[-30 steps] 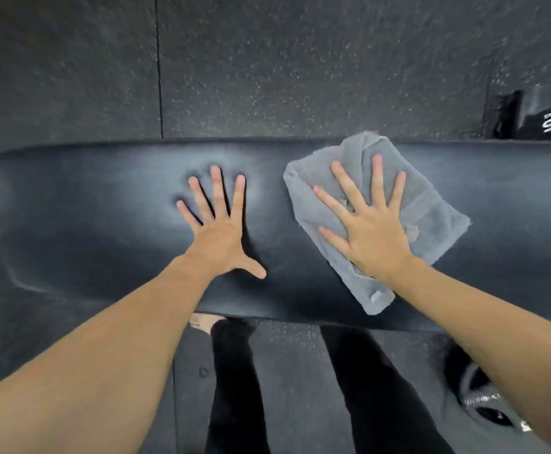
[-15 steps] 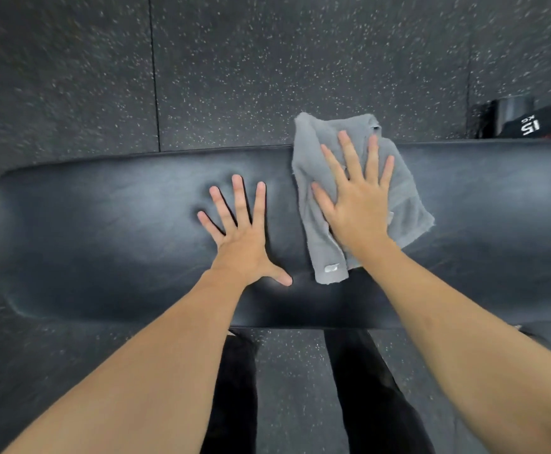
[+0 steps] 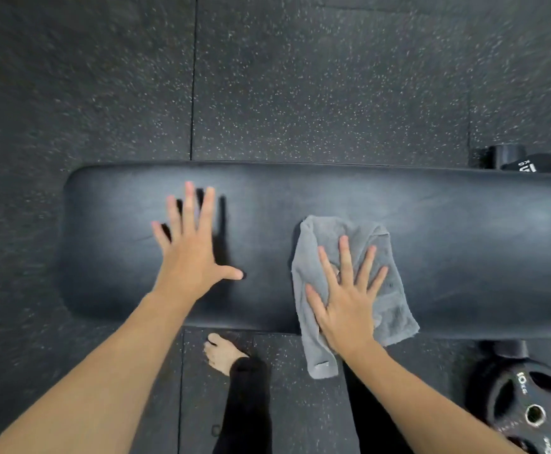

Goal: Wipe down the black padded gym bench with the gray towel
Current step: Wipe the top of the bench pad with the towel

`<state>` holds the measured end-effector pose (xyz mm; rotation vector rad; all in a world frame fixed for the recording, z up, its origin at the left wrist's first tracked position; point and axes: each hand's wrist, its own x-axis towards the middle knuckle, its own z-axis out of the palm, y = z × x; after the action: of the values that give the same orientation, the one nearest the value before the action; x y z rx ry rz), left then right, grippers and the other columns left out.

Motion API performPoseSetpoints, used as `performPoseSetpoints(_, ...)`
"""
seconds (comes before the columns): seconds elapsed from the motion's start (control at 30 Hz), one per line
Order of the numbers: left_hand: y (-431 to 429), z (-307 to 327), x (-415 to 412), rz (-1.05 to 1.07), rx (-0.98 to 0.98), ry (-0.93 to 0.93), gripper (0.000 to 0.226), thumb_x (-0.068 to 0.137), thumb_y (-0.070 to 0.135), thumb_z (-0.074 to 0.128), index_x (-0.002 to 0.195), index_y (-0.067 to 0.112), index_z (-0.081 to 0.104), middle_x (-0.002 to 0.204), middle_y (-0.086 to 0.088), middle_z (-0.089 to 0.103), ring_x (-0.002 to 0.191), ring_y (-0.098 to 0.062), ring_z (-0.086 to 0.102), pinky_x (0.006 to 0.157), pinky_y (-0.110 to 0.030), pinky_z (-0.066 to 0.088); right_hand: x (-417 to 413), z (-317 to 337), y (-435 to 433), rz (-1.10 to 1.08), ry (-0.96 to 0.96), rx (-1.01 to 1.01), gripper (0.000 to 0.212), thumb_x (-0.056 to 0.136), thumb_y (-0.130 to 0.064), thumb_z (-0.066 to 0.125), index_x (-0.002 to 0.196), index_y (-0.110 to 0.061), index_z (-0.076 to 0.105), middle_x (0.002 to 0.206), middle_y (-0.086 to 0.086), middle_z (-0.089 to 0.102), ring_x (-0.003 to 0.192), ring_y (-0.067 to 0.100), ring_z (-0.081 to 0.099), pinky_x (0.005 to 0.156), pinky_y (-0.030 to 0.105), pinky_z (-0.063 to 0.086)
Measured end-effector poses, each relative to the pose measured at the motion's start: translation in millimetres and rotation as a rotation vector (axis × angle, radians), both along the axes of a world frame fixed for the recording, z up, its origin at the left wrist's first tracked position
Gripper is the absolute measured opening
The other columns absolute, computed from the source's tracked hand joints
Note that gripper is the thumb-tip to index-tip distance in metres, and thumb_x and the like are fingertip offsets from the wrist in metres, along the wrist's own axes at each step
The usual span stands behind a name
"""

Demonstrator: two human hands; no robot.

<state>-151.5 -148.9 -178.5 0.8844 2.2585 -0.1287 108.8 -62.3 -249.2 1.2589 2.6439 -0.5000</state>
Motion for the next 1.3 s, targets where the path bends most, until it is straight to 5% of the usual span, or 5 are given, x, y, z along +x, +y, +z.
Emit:
performPoseSetpoints(0.17,-87.1,-1.2,-79.9,0.246,-0.258,-0.089,0.175,0.036,0.072,0.090,0.142,0.042,-0.045,0.148,0.008,-0.057,0.148,-0.039,-0.037,0.117,-0.076,-0.001,-25.4,0.5,-43.2,0.209,-0.074,0.010,0.066,0.102,-0.066,0.026,0.161,-0.037,0.022,0.173,0.004,0.012,0.155,0.052,0.000,0.116,0.077,0.011)
performPoseSetpoints(0.6,-101.3,-27.6,-89.2,0.241,-0.163,-0.182,0.173,0.040,0.065,0.092,0.134,0.042,-0.052,0.139,0.008,-0.066,0.139,-0.042,-0.049,0.110,-0.078,-0.011,-212.8,-10.5,57.6,-0.133,0.042,-0.026,0.063,0.104,-0.058,0.027,0.161,-0.033,0.021,0.171,-0.003,0.017,0.158,0.038,-0.007,0.119,0.071,-0.009)
performPoseSetpoints(1.07,-115.8,-42.6,-89.4,0.179,0.030,-0.120,0.167,0.046,0.077,0.083,0.148,0.033,-0.042,0.147,0.001,-0.060,0.138,-0.046,-0.048,0.107,-0.080,-0.013,-297.1,-8.3,-45.6,0.251,0.040,0.038,0.069,0.099,-0.063,0.020,0.160,-0.032,0.028,0.171,0.004,0.020,0.156,0.049,0.003,0.116,0.075,-0.004)
performPoseSetpoints(1.17,-128.3,-35.1,-102.0,0.142,0.107,-0.087,0.145,0.069,0.063,0.082,0.157,0.024,-0.026,0.162,0.004,-0.040,0.152,-0.041,-0.027,0.119,-0.069,-0.005,-360.9,-8.1,-58.0,0.319,0.026,0.007,0.064,0.103,-0.060,0.024,0.160,-0.032,0.027,0.171,0.002,0.020,0.157,0.042,0.008,0.117,0.074,-0.001)
performPoseSetpoints(1.3,-170.8,-22.0,-126.1,0.374,0.494,0.040,0.059,0.089,0.018,0.073,0.143,0.018,0.048,0.156,0.007,0.039,0.139,-0.021,0.041,0.112,-0.041,0.040,-399.4,-4.7,-76.3,0.362,-0.026,-0.016,0.061,0.106,-0.058,0.024,0.161,-0.032,0.021,0.172,-0.001,0.015,0.157,0.039,0.006,0.119,0.073,0.004)
